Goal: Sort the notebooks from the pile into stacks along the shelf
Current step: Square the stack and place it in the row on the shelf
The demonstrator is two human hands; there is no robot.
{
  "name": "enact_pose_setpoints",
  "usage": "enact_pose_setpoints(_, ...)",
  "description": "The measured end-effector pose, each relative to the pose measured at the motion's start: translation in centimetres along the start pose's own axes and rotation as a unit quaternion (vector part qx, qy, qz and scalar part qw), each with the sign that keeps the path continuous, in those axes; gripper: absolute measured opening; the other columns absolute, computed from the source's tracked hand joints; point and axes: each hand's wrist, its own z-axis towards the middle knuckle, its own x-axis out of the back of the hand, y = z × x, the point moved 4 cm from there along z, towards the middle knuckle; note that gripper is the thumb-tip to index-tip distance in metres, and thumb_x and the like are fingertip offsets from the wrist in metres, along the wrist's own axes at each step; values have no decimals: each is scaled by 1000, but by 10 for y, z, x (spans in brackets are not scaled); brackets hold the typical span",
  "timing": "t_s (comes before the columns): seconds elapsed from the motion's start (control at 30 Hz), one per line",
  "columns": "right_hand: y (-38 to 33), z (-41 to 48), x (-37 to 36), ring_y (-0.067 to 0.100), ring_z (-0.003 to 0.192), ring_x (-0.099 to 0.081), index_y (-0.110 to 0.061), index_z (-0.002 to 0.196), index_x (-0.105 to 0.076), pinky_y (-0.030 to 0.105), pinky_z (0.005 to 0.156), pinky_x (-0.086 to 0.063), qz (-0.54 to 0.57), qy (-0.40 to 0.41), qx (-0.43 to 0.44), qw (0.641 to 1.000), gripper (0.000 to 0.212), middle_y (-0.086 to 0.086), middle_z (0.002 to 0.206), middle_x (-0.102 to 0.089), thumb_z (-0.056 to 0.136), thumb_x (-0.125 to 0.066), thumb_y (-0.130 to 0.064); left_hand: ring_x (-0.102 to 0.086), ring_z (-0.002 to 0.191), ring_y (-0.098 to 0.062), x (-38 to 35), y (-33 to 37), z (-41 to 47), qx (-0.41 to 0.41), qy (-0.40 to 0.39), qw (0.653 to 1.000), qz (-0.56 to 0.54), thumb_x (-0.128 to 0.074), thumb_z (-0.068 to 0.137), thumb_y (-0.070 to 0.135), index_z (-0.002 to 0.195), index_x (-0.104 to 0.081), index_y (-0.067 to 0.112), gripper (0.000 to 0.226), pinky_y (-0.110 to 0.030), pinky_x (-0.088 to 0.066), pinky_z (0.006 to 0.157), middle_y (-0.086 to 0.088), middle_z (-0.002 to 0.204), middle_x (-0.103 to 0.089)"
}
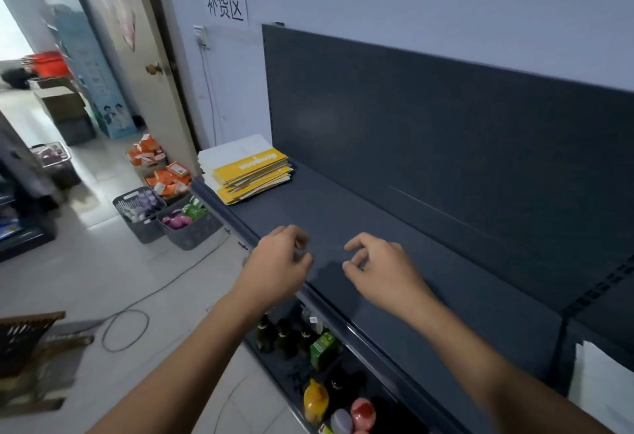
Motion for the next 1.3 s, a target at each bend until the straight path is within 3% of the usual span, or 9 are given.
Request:
enact_pose_setpoints(0.3, -52, 105, -39, 13, 84, -65, -33, 107, -62, 38, 80, -57, 5, -27, 36, 999, 21, -15, 80, -68, 87, -62, -36, -61, 93, -7, 39, -61, 63, 31, 13, 999, -5, -59, 95, 31, 116, -63, 24, 22, -29, -54, 84, 8, 108, -62)
enact_pose_setpoints(0.4, -65, 139, -48, 9, 83, -65, -32, 109, -63, 36, 79, -57, -1, -37, 40, 999, 19, -15, 79, -69, 90, -63, -35, -61, 88, -2, 51, -83, 83, 48, 14, 999, -4, -60, 96, 28, 116, -64, 24, 21, -26, -53, 79, 9, 108, -64)
enact_pose_setpoints(0.53, -84, 183, -63, 10, 85, -65, -32, 108, -63, 36, 80, -57, -5, -46, 48, 998, 17, -15, 77, -70, 91, -62, -33, -60, 85, 1, 67, -116, 105, 67, 42, 997, -7, -58, 96, 27, 114, -65, 26, 19, -13, -42, 67, 9, 103, -64)
enact_pose_setpoints(0.67, -106, 210, -87, 12, 85, -65, -29, 108, -65, 37, 81, -57, -9, -56, 48, 997, 17, -13, 74, -71, 90, -63, -32, -61, 86, -1, 79, -148, 114, 77, 55, 995, -20, -59, 96, 27, 110, -66, 28, 15, -20, -49, 74, 13, 100, -65)
enact_pose_setpoints(0.77, -122, 232, -105, 11, 85, -65, -31, 108, -64, 36, 79, -58, -15, -56, 36, 998, 17, -15, 77, -70, 91, -63, -33, -60, 85, 2, 91, -178, 126, 75, 59, 995, -29, -58, 96, 27, 108, -66, 29, 14, -17, -47, 73, 14, 99, -65)
enact_pose_setpoints(0.87, -134, 250, -121, 9, 85, -65, -32, 107, -64, 32, 76, -56, -12, -43, 9, 999, 15, -16, 80, -69, 92, -62, -33, -59, 84, 3, 103, -211, 144, 60, 45, 997, -20, -58, 96, 27, 107, -66, 30, 14, -16, -44, 72, 14, 99, -64)
enact_pose_setpoints(1.13, -167, 269, -157, 13, 79, -66, -28, 103, -65, 41, 76, -58, 7, 29, -69, 997, 13, -11, 66, -70, 90, -63, -29, -62, 83, -4, 133, -276, 195, -10, -12, 1000, -19, -58, 95, 25, 108, -67, 25, 15, -32, -53, 79, 10, 96, -65)
enact_pose_setpoints(1.3, -171, 273, -163, 16, 80, -67, -26, 104, -64, 41, 74, -58, 9, 62, -116, 991, 15, -7, 70, -71, 90, -62, -27, -61, 75, 3, 126, -286, 231, -53, -61, 996, -42, -58, 95, 23, 104, -67, 26, 13, -19, -46, 69, 13, 97, -66)
